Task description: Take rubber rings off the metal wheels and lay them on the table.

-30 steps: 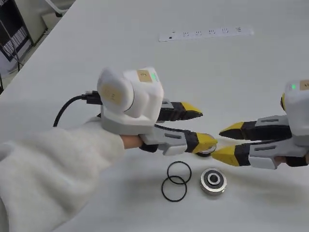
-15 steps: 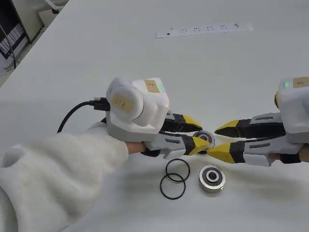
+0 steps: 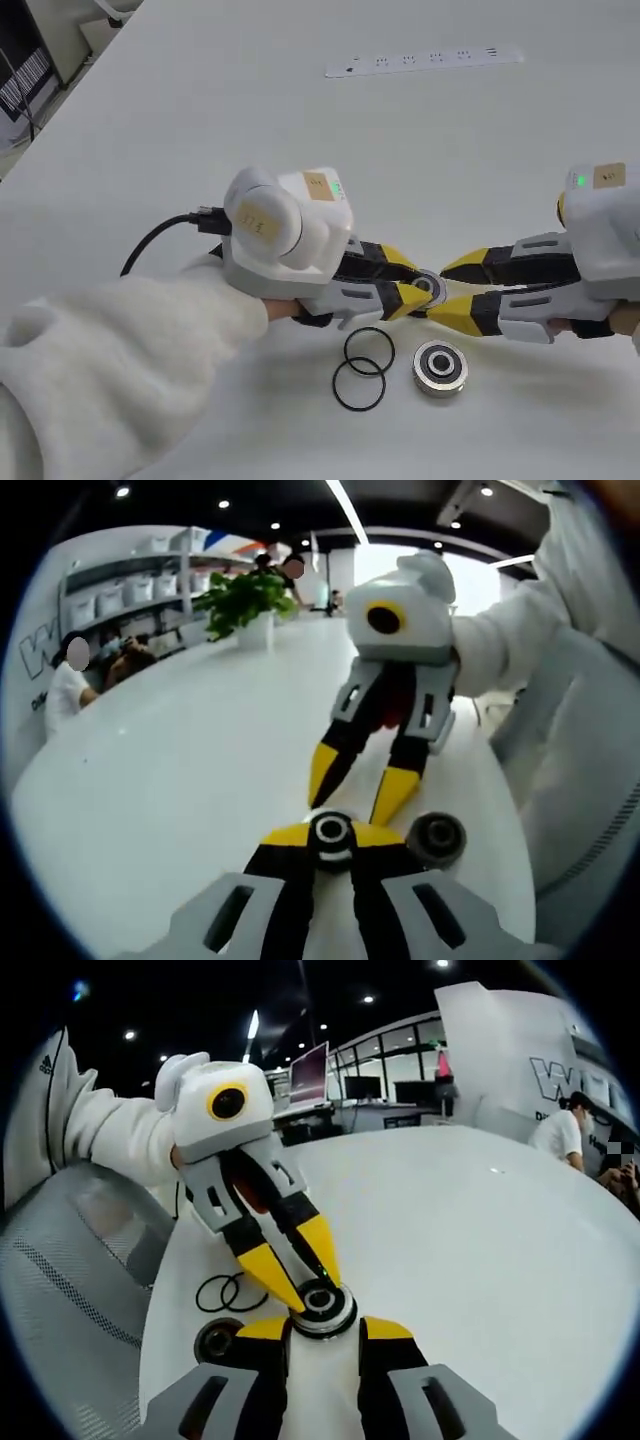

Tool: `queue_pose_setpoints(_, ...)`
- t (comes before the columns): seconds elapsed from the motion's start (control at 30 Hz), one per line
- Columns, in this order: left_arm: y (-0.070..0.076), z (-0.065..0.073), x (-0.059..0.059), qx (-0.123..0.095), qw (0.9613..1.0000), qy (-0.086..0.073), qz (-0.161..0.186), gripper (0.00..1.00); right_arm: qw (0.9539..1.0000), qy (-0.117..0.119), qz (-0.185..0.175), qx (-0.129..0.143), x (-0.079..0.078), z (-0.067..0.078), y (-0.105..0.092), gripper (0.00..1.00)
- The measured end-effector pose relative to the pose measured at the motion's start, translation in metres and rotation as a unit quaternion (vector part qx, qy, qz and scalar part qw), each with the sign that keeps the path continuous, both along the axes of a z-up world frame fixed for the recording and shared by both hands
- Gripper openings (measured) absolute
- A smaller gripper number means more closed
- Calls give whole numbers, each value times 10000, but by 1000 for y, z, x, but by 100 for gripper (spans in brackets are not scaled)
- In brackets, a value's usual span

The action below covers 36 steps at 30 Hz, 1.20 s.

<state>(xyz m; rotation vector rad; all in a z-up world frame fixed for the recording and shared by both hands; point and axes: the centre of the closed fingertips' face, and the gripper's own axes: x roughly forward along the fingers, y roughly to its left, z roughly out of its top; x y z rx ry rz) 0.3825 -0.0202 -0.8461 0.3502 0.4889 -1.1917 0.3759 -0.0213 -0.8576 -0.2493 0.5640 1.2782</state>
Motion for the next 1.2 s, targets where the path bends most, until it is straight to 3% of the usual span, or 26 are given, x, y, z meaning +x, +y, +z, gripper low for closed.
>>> queue_pose_setpoints(0.27, -2, 0, 0, -87, 9999, 28, 50, 14, 10000, 4, 39, -55, -2, -2, -4, 17)
queue_pose_setpoints(0.83, -6, -1, 0, -97, 9999, 33, 43, 14, 9996, -146, 169, -199, -4, -2, -6, 14)
queue_pose_setpoints(0.93, -7, -1, 1, -95, 9999, 35, 36, 14, 9986, -294, 207, -387, -3, -5, -10, 8)
queue_pose_setpoints(1.2, -7, -1, 1, -92, 9999, 47, 53, 14, 9990, -228, 168, -347, -4, -4, -9, 7)
